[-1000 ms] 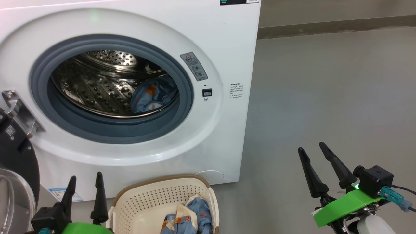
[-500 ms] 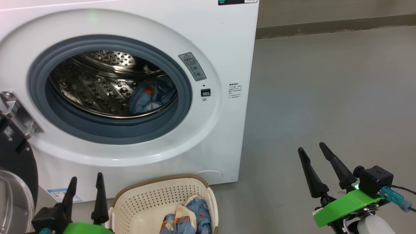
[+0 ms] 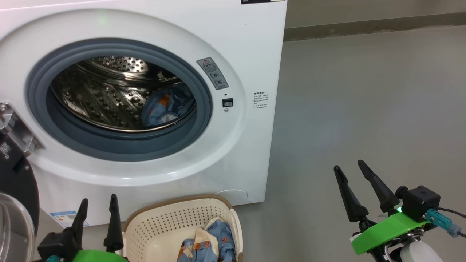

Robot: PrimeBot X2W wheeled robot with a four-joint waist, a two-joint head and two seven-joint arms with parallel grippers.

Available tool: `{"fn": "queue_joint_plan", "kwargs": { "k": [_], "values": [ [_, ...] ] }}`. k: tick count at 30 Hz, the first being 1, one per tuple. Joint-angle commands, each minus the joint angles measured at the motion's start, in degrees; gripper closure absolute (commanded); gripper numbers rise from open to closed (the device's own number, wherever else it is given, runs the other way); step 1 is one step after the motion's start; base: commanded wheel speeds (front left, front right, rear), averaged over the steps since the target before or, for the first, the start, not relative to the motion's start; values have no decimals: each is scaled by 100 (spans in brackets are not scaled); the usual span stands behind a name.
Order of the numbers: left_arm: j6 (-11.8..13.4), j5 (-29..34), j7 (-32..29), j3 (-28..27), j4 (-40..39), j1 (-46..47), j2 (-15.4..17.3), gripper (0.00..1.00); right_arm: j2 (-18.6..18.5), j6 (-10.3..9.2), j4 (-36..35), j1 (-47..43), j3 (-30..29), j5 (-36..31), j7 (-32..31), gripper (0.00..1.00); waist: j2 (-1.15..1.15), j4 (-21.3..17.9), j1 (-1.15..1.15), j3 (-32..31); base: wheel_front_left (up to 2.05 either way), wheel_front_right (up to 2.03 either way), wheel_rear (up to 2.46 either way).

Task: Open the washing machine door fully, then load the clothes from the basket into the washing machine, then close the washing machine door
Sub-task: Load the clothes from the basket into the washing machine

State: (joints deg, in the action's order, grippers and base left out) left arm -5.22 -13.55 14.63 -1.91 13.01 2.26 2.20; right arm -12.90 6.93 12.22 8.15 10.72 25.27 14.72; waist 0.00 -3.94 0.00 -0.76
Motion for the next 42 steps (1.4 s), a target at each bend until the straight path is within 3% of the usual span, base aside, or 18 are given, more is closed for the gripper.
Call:
{"fn": "queue_joint_plan", "kwargs": {
  "k": [1, 12, 27, 42],
  "values": [
    [48, -57, 37, -149, -111, 119, 68, 0, -74, 56, -119, 110, 130, -2, 28, 0, 0, -8, 0, 5, 0, 0, 0],
    [-9, -101, 37, -8, 176, 184, 68, 0, -108, 56, -87, 137, 178, 46, 28, 0, 0, -130, 0, 173, 0, 0, 0],
    [-150, -142, 37, 151, 955, 763, 172, 0, 1, 56, -147, 385, 32, 66, 28, 0, 0, -299, 0, 1083, 0, 0, 0],
    [-224, -509, 37, 1261, 2733, 2125, 651, 0, 304, 56, -260, 941, -81, 5, 28, 0, 0, -585, 0, 2391, 0, 0, 0]
  ]
}}
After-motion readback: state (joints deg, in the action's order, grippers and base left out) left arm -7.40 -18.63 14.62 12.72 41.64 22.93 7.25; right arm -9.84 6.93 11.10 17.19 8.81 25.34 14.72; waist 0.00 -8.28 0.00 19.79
